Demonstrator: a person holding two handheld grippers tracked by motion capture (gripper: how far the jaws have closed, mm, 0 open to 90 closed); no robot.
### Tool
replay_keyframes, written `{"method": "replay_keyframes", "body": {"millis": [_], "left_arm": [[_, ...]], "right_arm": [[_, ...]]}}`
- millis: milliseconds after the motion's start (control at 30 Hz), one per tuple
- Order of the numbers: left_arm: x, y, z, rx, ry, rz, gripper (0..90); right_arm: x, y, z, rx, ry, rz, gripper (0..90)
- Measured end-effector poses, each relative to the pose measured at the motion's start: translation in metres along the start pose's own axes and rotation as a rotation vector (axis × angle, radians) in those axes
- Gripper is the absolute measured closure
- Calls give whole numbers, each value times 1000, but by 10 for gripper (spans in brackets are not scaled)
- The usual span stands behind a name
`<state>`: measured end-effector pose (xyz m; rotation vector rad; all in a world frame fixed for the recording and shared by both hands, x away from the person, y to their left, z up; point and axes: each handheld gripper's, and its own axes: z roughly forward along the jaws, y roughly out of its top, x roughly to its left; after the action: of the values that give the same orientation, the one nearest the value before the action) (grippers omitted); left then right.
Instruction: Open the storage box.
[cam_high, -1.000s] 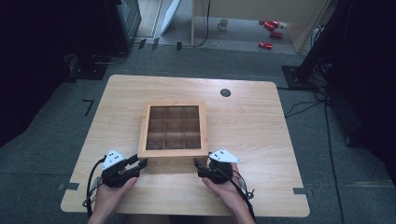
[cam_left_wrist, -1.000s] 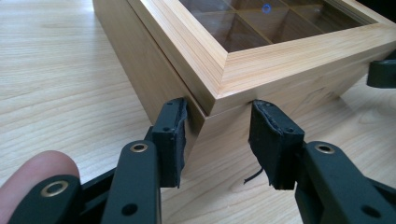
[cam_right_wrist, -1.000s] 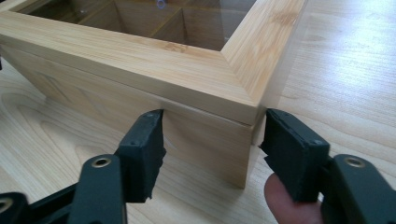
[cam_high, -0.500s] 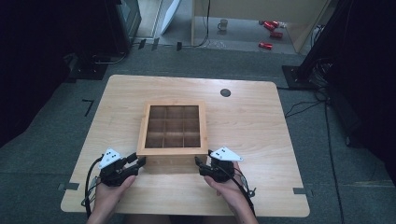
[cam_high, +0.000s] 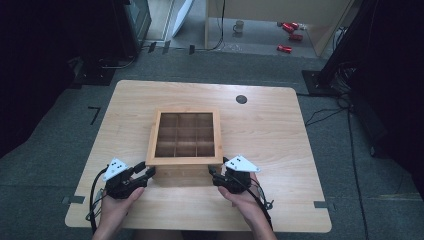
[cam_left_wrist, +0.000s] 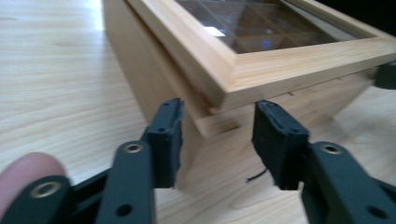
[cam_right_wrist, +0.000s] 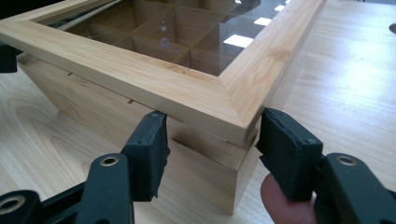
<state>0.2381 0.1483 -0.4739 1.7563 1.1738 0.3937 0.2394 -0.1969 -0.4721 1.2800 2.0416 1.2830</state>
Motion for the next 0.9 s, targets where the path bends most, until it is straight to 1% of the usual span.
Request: {"method": "replay_keyframes", "body": {"millis": [33, 67, 100, 167, 233, 267, 333, 367, 433, 500, 567, 667, 700, 733, 767, 900], "left_arm": [[3, -1, -2, 1, 21, 9, 508], [5, -2, -3, 2, 37, 9, 487], [10, -4, -5, 7, 65, 8, 463], [19, -9, -9, 19, 105, 2, 427], [27, -13, -11, 44, 150, 12, 410], [30, -15, -12, 54, 160, 15, 399], [40, -20, -15, 86, 167, 11, 381], [42, -22, -16, 99, 172, 13, 371], [47, -28, -15, 127, 195, 16, 364], [51, -32, -14, 154, 207, 12, 360], [51, -35, -12, 177, 224, 29, 353], [50, -37, -9, 200, 229, 41, 338], [49, -38, -7, 208, 236, 53, 338], [48, -39, -6, 210, 242, 64, 337], [47, -40, -6, 213, 249, 84, 335], [45, -42, -4, 204, 260, 104, 320]], "right_arm": [[1, 1, 0, -2, 0, -6, 434], [1, 2, -1, -4, -1, -10, 433], [1, 2, -1, -6, 0, -7, 431], [1, 6, -3, -15, -1, -12, 427], [1, 10, -5, -24, -4, -18, 419], [1, 12, -6, -31, -5, -21, 412], [0, 17, -9, -42, -7, -30, 406], [0, 20, -10, -49, -10, -38, 398], [0, 24, -11, -53, -10, -43, 382], [-1, 30, -12, -57, -13, -52, 374], [-2, 37, -13, -65, -16, -71, 367], [-4, 48, -14, -84, -18, -91, 344], [-4, 51, -14, -88, -19, -98, 339], [-5, 56, -15, -97, -23, -114, 333], [-6, 61, -16, -104, -24, -124, 327], [-13, 77, -16, -127, -12, -123, 315]]}}
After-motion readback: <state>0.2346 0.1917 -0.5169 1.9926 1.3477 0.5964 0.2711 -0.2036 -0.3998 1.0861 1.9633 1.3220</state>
